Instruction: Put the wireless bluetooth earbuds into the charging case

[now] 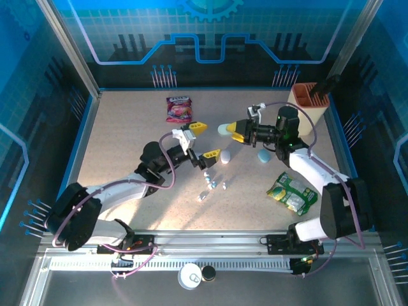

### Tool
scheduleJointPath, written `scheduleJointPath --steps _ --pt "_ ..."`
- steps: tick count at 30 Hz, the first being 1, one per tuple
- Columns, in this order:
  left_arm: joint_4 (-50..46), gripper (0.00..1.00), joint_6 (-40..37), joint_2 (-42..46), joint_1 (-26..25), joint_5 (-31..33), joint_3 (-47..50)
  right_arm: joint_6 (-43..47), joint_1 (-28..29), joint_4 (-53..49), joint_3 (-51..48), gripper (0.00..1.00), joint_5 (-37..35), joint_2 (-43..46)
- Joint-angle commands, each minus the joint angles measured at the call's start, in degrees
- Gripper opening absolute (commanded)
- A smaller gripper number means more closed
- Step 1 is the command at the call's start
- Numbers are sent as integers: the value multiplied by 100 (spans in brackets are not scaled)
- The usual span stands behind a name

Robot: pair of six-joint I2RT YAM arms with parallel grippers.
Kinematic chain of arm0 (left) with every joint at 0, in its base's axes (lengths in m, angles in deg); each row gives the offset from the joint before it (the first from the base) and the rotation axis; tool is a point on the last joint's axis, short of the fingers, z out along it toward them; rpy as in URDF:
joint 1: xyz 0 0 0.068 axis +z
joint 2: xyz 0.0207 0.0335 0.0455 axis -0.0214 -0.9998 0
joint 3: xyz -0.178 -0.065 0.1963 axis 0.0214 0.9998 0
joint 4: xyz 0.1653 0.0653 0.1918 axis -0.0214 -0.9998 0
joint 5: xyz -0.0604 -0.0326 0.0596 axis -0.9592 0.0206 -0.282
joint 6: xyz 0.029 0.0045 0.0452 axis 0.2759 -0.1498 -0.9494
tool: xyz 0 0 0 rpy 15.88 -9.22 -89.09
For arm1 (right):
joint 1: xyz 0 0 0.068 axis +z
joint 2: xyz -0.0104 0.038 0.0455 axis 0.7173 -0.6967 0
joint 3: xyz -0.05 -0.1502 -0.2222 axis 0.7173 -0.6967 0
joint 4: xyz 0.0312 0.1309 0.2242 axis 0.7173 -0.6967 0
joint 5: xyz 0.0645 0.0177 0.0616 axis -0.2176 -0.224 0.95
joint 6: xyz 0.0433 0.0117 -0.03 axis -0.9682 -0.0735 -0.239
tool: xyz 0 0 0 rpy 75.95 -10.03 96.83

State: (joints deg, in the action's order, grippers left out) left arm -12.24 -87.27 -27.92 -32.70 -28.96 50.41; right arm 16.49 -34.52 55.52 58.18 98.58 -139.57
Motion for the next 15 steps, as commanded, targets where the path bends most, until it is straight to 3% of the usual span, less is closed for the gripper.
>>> scheduleJointPath --steps 1,7,10,15 --pt "-741 99 -299 510 -36 535 224 1210 -323 -1097 -62 20 -386 -282" --pt "-2490 99 -394 1035 -36 1446 139 3218 -661 -3149 312 20 -1991 -724" --pt "-3224 99 -388 931 -35 2090 -48 3593 -692 -3339 361 21 -2451 -1080" --pt "-3698 99 -194 670 -39 2657 -263 3771 -758 -3273 414 22 -2601 -1730"
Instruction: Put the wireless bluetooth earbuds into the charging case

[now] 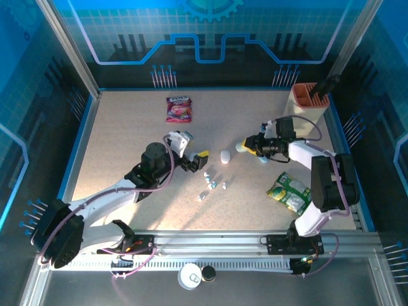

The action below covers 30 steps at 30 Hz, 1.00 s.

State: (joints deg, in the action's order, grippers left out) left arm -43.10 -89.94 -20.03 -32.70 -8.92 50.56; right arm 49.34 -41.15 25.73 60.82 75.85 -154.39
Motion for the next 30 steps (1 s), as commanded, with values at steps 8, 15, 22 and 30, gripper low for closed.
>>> scheduleJointPath --steps 8,15,22,30 --pt "-1230 99 294 -545 -35 1104 -651 907 -100 -584 172 39 -772 -266" --pt "-1952 99 1491 -729 341 1188 -935 1661 20 -1383 460 66 -1385 484" --pt "-3079 99 3457 -1019 1441 -12 -1342 3181 1160 -1760 964 83 -1978 782" --pt "-3154 99 4758 -954 2450 -1290 -1004 6135 2871 -2224 1931 93 -2352 -103"
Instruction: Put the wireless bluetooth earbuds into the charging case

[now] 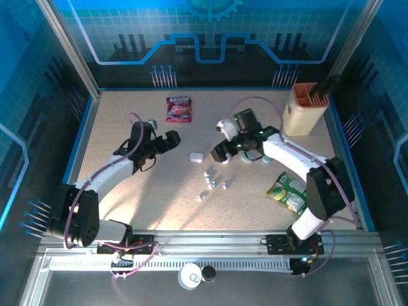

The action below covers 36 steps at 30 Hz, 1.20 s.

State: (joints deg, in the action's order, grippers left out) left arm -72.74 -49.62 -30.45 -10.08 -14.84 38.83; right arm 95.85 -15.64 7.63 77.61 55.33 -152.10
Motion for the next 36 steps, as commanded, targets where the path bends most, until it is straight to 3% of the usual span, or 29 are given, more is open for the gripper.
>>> scheduleJointPath --steps 1,7,13,21,32,35,36 --pt "-142 99 813 140 273 -798 260 1727 431 -435 374 94 -318 -494" --pt "6 99 889 574 454 -897 726 2677 643 -437 1084 94 -61 -1388" --pt "-114 99 784 939 476 -788 939 3277 739 -1046 2017 93 -444 -2370" --pt "-171 99 695 1092 509 -758 995 3185 896 -1569 2926 90 -1045 -3226" --pt "-198 99 581 1123 569 -826 1012 3261 981 -2011 3310 64 -1135 -3675" --pt "-222 99 521 1158 577 -837 1012 3262 981 -1997 3303 46 -1056 -3644" --pt "-245 99 497 1168 577 -824 1012 3253 979 -1996 3290 45 -1039 -3620"
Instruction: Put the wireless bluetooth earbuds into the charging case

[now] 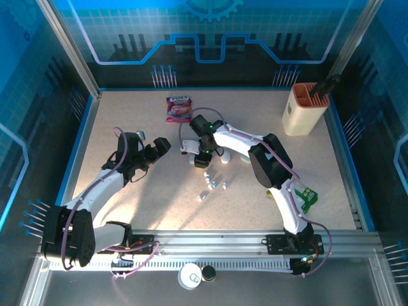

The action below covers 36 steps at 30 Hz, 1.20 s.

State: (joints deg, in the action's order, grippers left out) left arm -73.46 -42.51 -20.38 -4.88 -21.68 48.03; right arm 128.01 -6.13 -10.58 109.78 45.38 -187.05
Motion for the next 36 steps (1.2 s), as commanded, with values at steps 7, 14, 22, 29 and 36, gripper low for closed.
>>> scheduleJointPath --steps 7,14,22,29,36 --pt "-93 99 -298 265 66 -303 112 -195 -12 236 -311 44 104 482" --pt "576 96 -361 -286 -1 -1859 -41 -654 -169 1255 -1515 44 554 1882" --pt "887 82 -441 -1241 -842 -2585 -655 -987 -267 1698 -2329 41 1007 2961" --pt "1406 66 -141 -1579 -1098 -2803 -751 -966 -270 1652 -2620 40 1177 3200" --pt "1505 65 -40 -1651 -1136 -2877 -803 -973 -267 1718 -2707 40 1223 3132"
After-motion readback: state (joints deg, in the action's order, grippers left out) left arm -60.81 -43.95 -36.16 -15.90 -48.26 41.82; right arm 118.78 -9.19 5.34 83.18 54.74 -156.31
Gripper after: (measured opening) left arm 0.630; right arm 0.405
